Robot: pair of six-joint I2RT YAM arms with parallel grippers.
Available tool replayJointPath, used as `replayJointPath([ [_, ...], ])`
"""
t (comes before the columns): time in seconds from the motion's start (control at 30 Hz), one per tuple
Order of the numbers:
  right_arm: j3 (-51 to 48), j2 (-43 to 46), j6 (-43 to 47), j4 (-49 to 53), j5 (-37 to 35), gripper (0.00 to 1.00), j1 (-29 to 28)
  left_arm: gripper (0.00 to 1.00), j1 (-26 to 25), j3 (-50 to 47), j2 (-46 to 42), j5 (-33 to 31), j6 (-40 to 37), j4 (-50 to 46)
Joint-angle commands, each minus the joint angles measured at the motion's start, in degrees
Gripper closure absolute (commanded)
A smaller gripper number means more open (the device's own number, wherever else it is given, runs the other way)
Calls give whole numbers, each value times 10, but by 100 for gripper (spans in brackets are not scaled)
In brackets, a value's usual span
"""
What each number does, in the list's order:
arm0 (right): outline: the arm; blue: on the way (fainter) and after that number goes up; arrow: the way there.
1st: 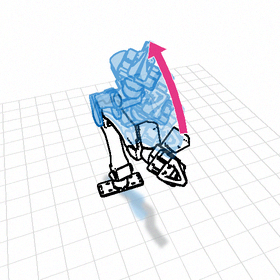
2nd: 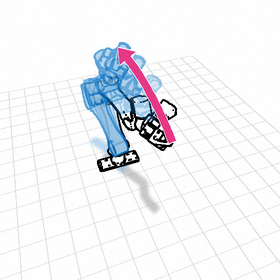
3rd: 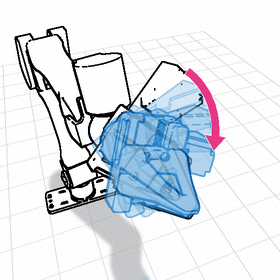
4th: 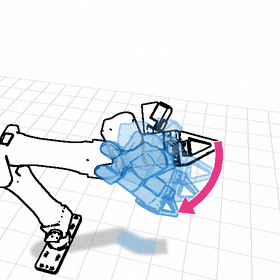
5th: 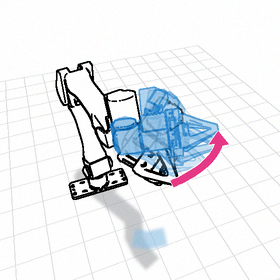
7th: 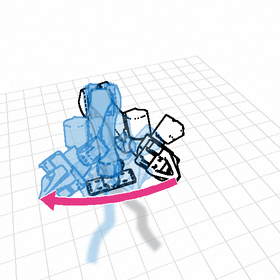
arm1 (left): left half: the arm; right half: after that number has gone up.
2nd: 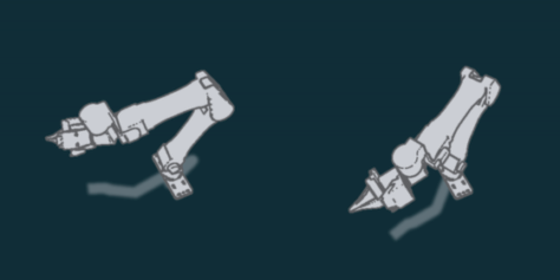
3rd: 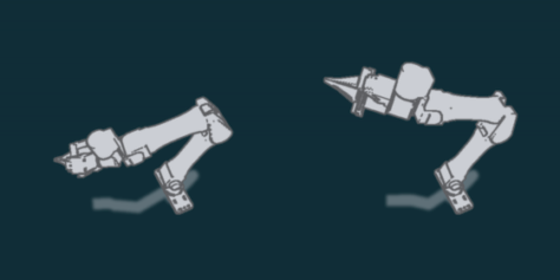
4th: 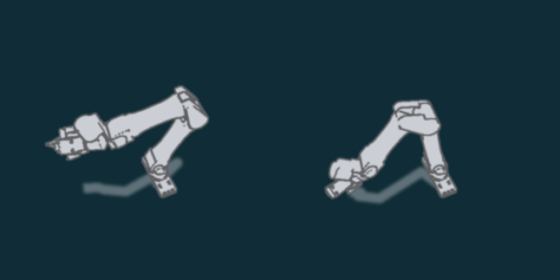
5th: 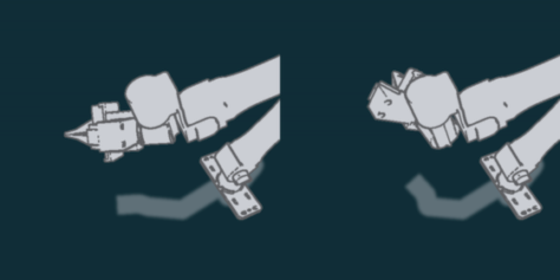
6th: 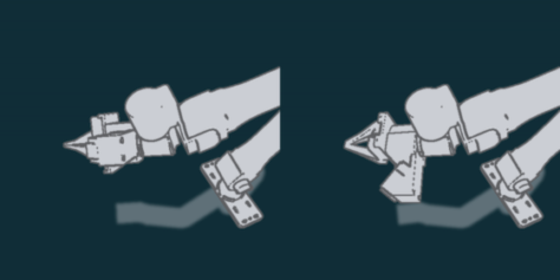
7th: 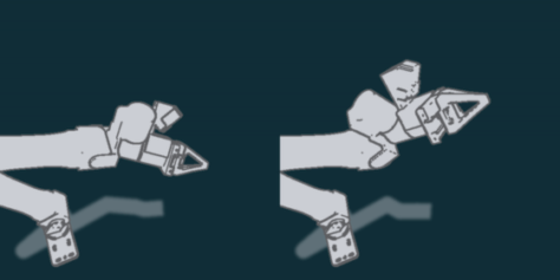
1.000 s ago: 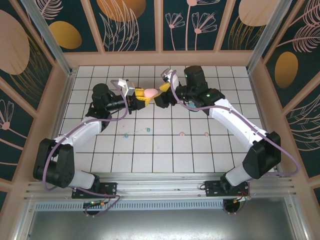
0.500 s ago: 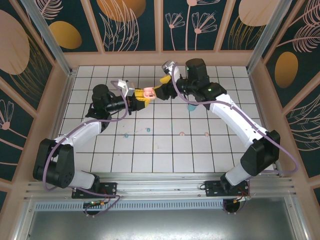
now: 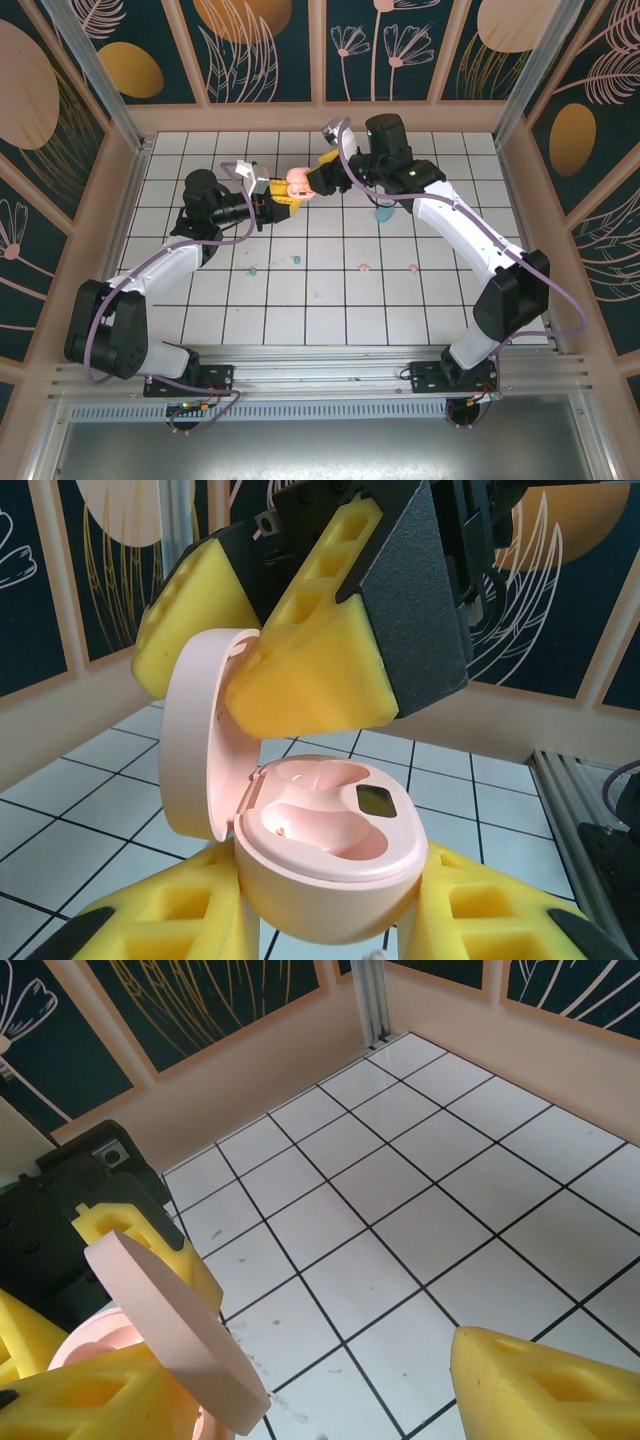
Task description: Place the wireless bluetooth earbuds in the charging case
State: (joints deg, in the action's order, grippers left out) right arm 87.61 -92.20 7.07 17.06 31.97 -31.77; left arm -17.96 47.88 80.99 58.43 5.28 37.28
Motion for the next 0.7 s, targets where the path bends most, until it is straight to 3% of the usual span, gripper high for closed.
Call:
replayJointPath([
  [0.0, 24, 7, -15, -5, 3, 34, 1, 85, -2, -1, -6, 12, 9, 22],
  [0.67, 7, 30, -14, 9, 21, 33, 0, 86, -2, -5, -5, 5, 19, 34],
])
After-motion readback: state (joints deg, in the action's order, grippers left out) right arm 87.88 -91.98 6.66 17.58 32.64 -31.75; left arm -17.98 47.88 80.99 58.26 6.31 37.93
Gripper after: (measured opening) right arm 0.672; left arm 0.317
